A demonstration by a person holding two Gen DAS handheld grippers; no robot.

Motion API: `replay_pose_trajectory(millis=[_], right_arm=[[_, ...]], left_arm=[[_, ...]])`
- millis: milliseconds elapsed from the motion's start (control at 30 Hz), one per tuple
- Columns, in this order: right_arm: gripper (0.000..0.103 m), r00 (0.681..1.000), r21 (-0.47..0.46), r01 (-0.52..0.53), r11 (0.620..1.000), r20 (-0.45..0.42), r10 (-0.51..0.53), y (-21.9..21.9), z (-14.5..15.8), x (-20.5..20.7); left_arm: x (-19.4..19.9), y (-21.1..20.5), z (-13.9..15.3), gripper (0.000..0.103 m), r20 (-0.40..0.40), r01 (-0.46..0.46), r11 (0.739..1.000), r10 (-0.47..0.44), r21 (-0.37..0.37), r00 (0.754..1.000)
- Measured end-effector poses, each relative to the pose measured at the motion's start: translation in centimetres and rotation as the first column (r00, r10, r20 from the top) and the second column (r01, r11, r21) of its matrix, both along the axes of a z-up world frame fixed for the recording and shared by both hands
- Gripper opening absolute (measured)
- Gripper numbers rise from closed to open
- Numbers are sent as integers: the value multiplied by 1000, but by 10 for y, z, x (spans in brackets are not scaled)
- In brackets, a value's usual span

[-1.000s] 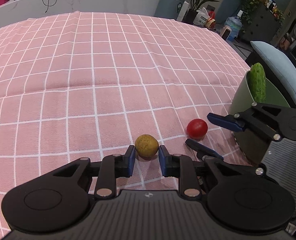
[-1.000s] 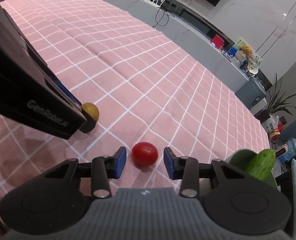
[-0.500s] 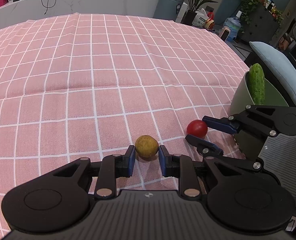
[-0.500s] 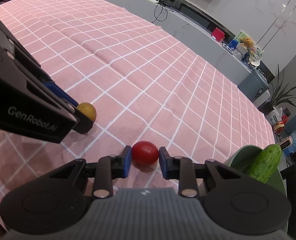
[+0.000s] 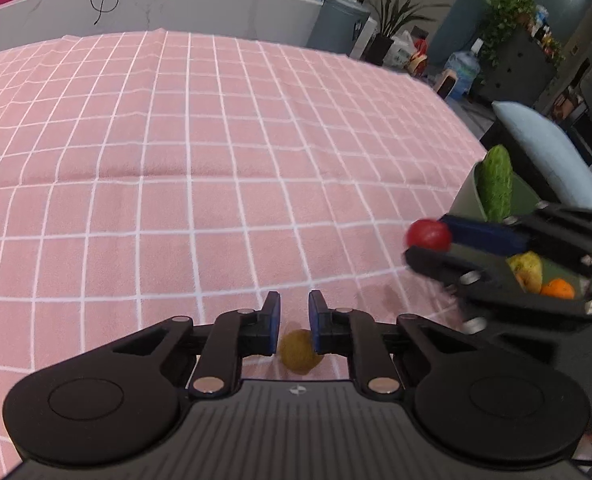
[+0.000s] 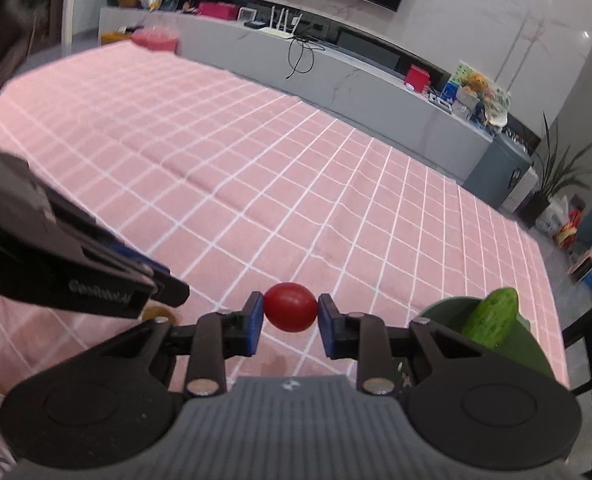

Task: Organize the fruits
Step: 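Lower the tomato and kiwi into the colander and open both tools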

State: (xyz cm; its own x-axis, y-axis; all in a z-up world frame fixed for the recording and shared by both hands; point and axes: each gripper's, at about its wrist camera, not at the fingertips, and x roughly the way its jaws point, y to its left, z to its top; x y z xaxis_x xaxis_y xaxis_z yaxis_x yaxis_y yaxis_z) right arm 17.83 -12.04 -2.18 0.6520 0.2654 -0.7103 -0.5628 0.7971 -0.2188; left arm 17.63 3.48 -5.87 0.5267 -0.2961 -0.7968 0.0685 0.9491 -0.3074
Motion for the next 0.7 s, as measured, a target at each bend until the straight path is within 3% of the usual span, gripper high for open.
replay_pose_trajectory(millis=[167, 300, 500, 700], right_arm=[[25, 998, 80, 50, 996, -43, -46, -18, 12, -7], [25, 993, 156, 114, 981, -42, -109, -41, 24, -17], [25, 967, 263, 252, 931, -90, -236, -93, 44, -27], [25, 929, 286, 369, 884, -147, -340, -139, 42, -35]], left_arm=[[-8, -7, -3, 18, -5, 42, 999, -42, 25, 999], [-10, -16, -4, 30, -8, 67, 996, -67, 66, 998], [-13, -23, -6, 45, -51, 95, 991, -91, 89, 995], [-10, -26, -11, 46, -70, 98, 989, -91, 106, 993]])
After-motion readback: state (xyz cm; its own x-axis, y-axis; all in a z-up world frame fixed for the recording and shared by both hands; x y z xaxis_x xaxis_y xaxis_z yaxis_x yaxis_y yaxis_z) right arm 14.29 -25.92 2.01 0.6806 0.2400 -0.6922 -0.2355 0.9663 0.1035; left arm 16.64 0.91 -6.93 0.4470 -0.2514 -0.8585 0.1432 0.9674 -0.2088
